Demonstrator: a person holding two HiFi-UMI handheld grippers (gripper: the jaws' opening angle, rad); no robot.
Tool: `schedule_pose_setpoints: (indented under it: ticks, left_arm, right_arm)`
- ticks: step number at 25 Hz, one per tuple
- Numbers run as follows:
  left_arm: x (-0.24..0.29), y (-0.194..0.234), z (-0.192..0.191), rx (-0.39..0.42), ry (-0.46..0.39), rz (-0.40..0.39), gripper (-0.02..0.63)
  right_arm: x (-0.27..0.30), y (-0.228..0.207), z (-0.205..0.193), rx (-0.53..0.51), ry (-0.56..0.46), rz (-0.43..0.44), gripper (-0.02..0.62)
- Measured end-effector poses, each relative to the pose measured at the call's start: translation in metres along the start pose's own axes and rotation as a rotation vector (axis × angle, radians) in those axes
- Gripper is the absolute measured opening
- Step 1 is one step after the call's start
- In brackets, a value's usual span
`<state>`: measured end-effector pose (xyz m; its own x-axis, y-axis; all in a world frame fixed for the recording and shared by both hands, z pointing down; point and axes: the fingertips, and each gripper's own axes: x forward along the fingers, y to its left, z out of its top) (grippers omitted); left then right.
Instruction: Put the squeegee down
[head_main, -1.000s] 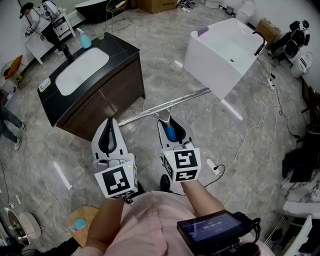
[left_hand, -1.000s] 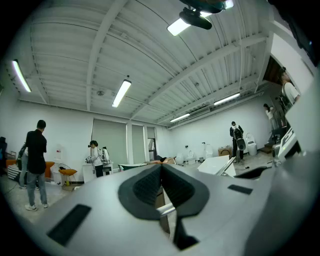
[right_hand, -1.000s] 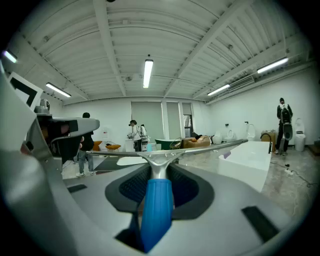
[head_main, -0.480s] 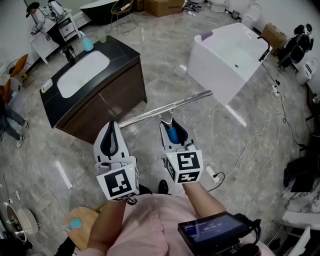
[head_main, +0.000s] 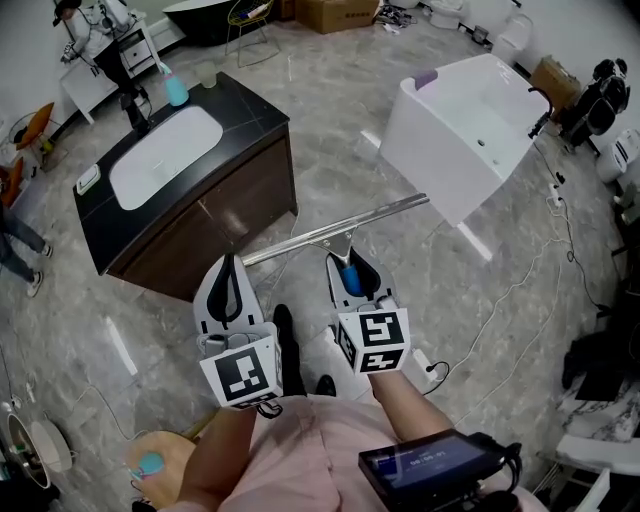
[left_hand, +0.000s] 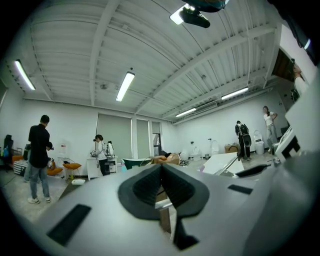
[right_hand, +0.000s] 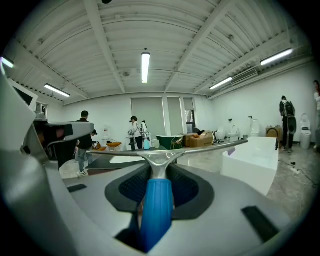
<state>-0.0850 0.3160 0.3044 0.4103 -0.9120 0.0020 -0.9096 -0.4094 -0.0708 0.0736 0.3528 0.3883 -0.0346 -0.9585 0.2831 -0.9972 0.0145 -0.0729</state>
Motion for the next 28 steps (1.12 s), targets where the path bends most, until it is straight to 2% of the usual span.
schedule_pose_setpoints:
  ticks: [9, 13, 15, 20, 28]
  left_arm:
    - [0.136, 0.060, -0.020, -0.043, 0.014, 0.002, 0.009]
    - [0.188, 0.084, -0.015, 0.008, 0.007, -0.016, 0.009]
    - [0.212, 0.092, -0.011, 0.002, -0.003, -0.026, 0.009]
    - [0.258, 0.108, -0.009, 0.019, -0.026, -0.038, 0.009]
    - [0.307, 0.112, -0.019, 0.034, 0.016, -0.050, 0.009]
  right_arm:
    - [0.137, -0.007, 0.019, 0.004, 0.046, -0.012, 0.123]
    - [0.191, -0.006, 0.042, 0.014, 0.045, -0.008, 0.123]
    - [0.215, -0.006, 0.054, 0.014, 0.033, -0.012, 0.123]
    - [0.262, -0.007, 0.078, 0.008, 0.010, -0.012, 0.123]
    - [0.308, -0.017, 0.092, 0.004, 0.017, -0.003, 0.123]
